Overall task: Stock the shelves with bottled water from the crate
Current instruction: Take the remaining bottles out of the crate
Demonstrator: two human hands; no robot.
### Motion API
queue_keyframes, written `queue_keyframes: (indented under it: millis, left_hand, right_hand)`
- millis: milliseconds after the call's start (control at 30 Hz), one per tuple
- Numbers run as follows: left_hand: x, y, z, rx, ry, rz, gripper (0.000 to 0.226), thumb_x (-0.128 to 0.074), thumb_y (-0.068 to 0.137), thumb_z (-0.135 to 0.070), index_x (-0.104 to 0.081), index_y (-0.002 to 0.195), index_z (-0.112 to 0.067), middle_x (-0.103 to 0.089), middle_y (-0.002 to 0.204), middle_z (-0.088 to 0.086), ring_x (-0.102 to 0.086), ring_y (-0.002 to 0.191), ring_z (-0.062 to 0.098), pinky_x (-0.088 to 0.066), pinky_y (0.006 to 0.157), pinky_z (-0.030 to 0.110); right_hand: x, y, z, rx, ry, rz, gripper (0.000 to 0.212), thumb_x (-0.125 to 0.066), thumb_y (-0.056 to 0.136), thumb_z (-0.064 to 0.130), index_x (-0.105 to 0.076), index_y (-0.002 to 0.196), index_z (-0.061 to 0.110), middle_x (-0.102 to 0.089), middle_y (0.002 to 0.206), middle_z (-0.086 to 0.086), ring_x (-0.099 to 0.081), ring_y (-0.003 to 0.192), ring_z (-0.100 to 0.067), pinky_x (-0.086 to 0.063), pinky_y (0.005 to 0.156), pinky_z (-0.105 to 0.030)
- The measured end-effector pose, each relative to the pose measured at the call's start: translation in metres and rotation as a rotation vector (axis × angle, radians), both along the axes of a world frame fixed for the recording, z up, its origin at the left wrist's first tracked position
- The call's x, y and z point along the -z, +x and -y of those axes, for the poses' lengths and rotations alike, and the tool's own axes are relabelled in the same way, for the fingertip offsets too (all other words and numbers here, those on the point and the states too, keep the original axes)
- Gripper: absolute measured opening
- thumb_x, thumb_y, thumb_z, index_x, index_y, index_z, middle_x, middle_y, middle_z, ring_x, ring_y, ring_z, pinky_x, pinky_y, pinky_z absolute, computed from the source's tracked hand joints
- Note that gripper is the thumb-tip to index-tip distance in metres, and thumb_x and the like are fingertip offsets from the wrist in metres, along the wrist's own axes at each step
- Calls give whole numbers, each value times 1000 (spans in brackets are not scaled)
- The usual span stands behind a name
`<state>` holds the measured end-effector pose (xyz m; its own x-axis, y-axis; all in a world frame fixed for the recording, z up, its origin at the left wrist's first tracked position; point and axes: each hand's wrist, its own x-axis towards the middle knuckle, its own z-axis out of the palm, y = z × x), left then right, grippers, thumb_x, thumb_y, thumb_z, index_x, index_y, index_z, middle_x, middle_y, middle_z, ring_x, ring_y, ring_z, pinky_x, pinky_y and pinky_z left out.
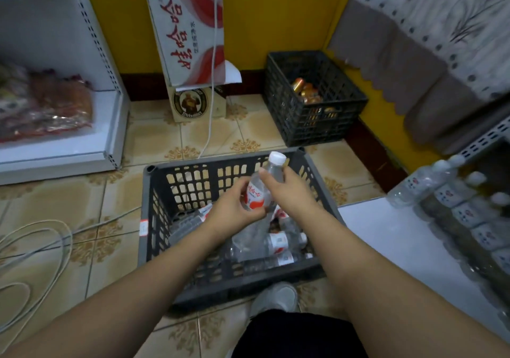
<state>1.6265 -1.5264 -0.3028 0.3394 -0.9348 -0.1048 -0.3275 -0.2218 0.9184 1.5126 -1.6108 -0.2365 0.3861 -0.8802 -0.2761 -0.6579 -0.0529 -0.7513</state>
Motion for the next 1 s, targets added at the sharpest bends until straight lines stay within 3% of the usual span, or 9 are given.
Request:
queue_keyframes:
  millis: [167, 300, 400, 533, 633, 733, 833, 900, 1000]
  left_hand:
    - [-94, -41, 6, 68, -236, 0, 58, -79, 74, -40, -51, 126, -41, -68, 105, -17, -65, 93, -3, -56, 86, 30]
    - [-157, -83, 8, 143, -392, -29, 61, -78, 79, -34, -48, 132, -37, -64, 114, -19, -60, 104, -5, -52, 88, 18]
    - [-194, -115, 5, 246, -399, 55, 71, -81, 76, -36, -43, 135, -35, -60, 117, -22, -58, 105, -9, -50, 87, 14]
    - [-240, -159, 8, 323, -406, 102, 66, -79, 75, -47, -45, 131, -37, -62, 110, -23, -60, 97, -10, -53, 84, 18]
    - [-284, -194, 19, 395, -436, 65, 65, -81, 71, -50, -50, 127, -40, -65, 108, -25, -60, 94, -13, -56, 82, 24]
    - [-324, -234, 29, 465, -485, 22, 64, -83, 68, -53, -55, 125, -42, -67, 112, -24, -62, 99, -10, -55, 85, 23]
    - [-359, -279, 40, 498, -534, 11, 62, -81, 70, -52, -54, 124, -43, -66, 112, -22, -62, 100, -5, -55, 78, 18]
    - [-375, -308, 55, 505, -550, 24, 65, -82, 69, -51, -54, 127, -40, -67, 112, -18, -64, 98, 0, -59, 80, 27]
    - [-382, -355, 83, 517, -528, 129, 70, -80, 70, -54, -51, 131, -34, -64, 123, -10, -63, 106, 9, -54, 92, 30]
  right_hand:
    - [-97, -36, 2, 159, -194, 210, 40, -56, 89, 56, -68, 89, 19, -71, 86, -3, -68, 84, -19, -57, 79, -42]
    - [-185, -89, -10, 150, -435, 183, 53, -55, 92, 55, -67, 84, 4, -69, 81, -14, -66, 77, -26, -51, 66, -39]
    - [-248, -128, -18, 210, -515, 214, 52, -56, 89, 59, -67, 78, 9, -68, 78, -11, -66, 75, -25, -52, 68, -43]
    - [-315, -183, -29, 295, -541, 283, 39, -55, 93, 54, -66, 86, 17, -70, 89, -4, -68, 80, -16, -56, 64, -32]
    - [-354, -222, -35, 320, -667, 247, 40, -53, 93, 55, -67, 87, 18, -71, 96, -7, -68, 90, -24, -56, 84, -46]
    - [-393, -266, -34, 316, -793, 152, 47, -50, 92, 59, -64, 114, 20, -68, 110, 0, -64, 102, -22, -52, 85, -36]
    - [-419, -314, -31, 298, -773, 48, 82, -64, 65, 75, -42, 132, 34, -61, 123, 8, -63, 108, -20, -54, 89, -41]
    - [-427, -346, -26, 354, -726, 30, 87, -74, 61, 66, -35, 132, 35, -60, 120, 6, -64, 103, -22, -58, 82, -47]
    - [-431, -389, -20, 450, -678, 112, 68, -79, 77, 40, -38, 131, 29, -59, 117, 2, -66, 97, -23, -60, 78, -47]
